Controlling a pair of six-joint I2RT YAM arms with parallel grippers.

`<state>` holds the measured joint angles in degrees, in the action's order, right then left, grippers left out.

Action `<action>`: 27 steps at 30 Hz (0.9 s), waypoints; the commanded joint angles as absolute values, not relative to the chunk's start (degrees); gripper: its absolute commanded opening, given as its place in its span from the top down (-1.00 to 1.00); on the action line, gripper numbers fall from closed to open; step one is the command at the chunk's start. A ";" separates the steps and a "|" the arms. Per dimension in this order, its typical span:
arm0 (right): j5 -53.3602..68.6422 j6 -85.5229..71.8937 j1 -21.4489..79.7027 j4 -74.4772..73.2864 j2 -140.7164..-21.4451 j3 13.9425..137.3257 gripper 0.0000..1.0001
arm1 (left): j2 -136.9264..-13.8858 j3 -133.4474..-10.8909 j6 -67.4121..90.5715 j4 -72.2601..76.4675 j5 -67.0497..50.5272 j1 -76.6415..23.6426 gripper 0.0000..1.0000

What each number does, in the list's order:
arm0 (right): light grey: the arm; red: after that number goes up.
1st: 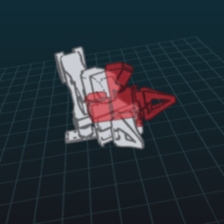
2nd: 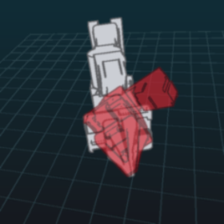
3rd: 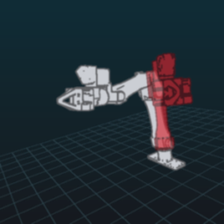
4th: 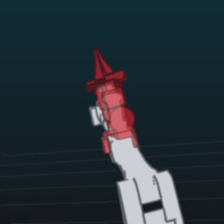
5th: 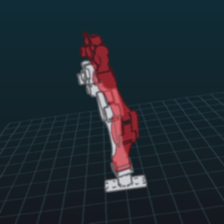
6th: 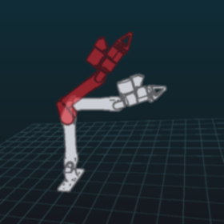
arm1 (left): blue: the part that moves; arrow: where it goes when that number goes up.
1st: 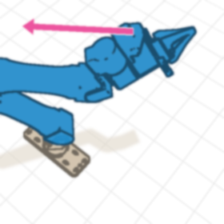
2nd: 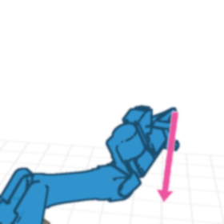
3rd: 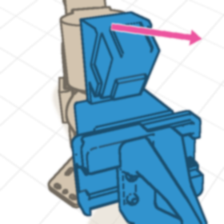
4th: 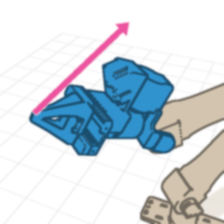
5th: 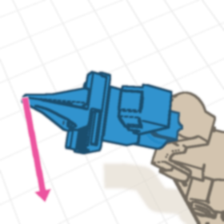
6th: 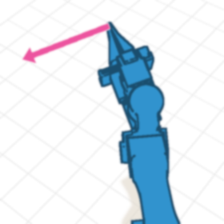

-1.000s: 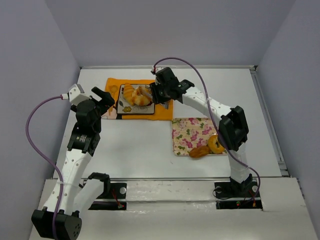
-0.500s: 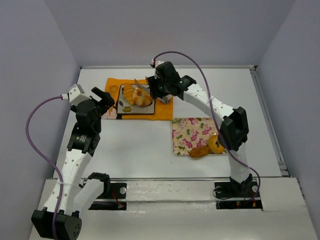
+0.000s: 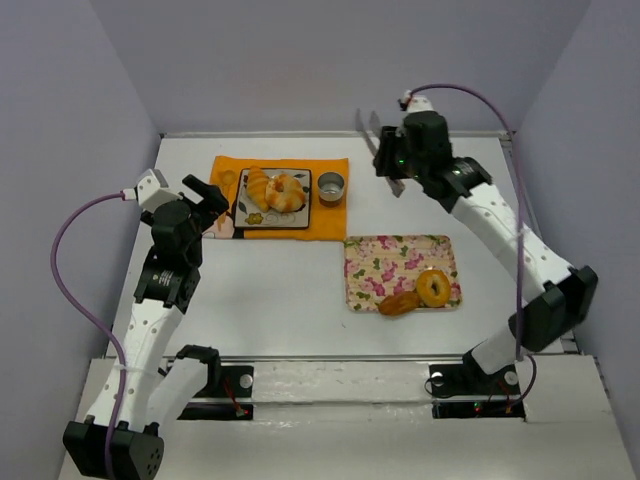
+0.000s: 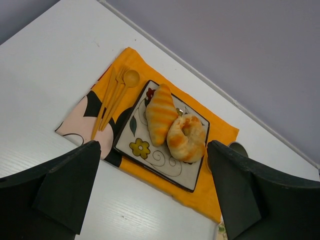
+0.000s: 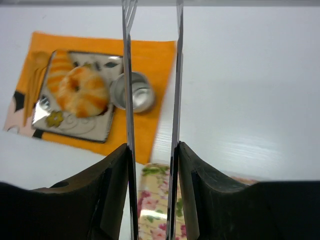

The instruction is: Place the bread

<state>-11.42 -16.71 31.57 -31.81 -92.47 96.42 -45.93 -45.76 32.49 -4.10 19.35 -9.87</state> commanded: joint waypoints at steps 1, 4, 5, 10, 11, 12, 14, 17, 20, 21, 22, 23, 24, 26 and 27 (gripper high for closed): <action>-16.17 -22.32 19.55 -29.71 -78.35 80.80 0.07 | -45.44 -45.79 32.70 -1.85 20.57 -9.49 -0.98; -17.75 -22.85 13.64 -29.27 -73.49 71.06 0.07 | -45.79 -45.79 32.78 -1.67 20.48 -9.41 -0.98; -17.67 -22.59 10.14 -28.92 -72.35 69.01 0.06 | -45.88 -45.70 32.78 -1.41 20.39 -9.40 -0.98; -15.82 -22.06 1.42 -28.13 -71.71 61.27 0.05 | -46.76 -45.88 32.78 -1.05 20.21 -9.40 -0.98; -15.47 -21.80 -0.07 -27.60 -72.41 60.82 0.05 | -47.02 -45.88 32.61 -1.05 20.13 -9.40 -0.98; -13.82 -21.27 -3.31 -27.42 -73.29 60.39 0.05 | -47.02 -45.97 32.52 -0.97 19.87 -9.40 -0.98; -12.31 -20.57 -6.31 -27.07 -77.06 59.86 0.05 | -46.94 -45.88 32.43 -0.79 19.51 -9.40 -0.98; -10.90 -18.90 -9.66 -26.10 -82.34 59.85 0.05 | -46.76 -45.70 32.43 -0.70 19.69 -9.40 -0.98; -9.15 -18.98 -11.15 -24.52 -86.04 60.12 0.01 | -46.41 -45.61 32.34 -0.62 19.69 -9.40 -0.98; -8.18 -18.90 -11.16 -24.00 -86.83 60.03 -0.03 | -46.41 -45.53 32.34 -0.62 19.69 -9.40 -0.98; -7.56 -18.98 -11.16 -23.99 -87.53 60.20 -0.13 | -46.32 -45.61 32.34 -0.62 19.77 -9.40 -0.98; -7.65 -18.90 -11.68 -23.99 -88.15 60.21 -0.17 | -46.23 -45.53 32.34 -0.53 19.60 -9.40 -0.98; -7.91 -18.90 -11.69 -23.99 -89.02 60.03 -0.20 | -46.06 -45.53 32.34 -0.61 19.60 -9.40 -0.98; -8.09 -18.98 -11.69 -23.99 -89.47 59.68 -0.28 | -45.70 -45.44 32.34 -0.61 19.77 -9.40 -0.98; -8.61 -19.33 -11.69 -24.08 -89.39 59.50 -0.31 | -45.62 -45.44 32.34 -0.62 19.86 -9.40 -0.98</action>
<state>-9.13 -19.57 -11.25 -27.53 -89.71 59.64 -47.07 -45.74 32.47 -3.55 19.11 -9.63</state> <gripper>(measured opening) 0.633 0.990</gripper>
